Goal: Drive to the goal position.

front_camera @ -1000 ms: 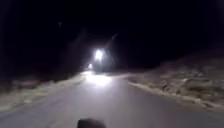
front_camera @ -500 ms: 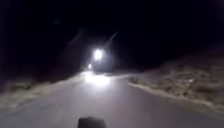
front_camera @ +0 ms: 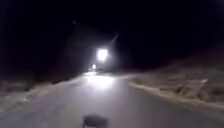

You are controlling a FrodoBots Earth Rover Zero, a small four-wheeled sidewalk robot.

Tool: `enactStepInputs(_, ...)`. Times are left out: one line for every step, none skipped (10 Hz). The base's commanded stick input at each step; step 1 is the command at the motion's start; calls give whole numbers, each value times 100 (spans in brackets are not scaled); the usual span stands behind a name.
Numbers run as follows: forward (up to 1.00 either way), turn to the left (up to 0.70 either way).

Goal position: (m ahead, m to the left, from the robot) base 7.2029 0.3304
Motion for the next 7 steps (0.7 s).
enactStepInputs(85,0)
enactStepInputs(85,0)
enactStepInputs(85,0)
enactStepInputs(85,0)
enactStepInputs(85,0)
enactStepInputs(85,0)
enactStepInputs(85,0)
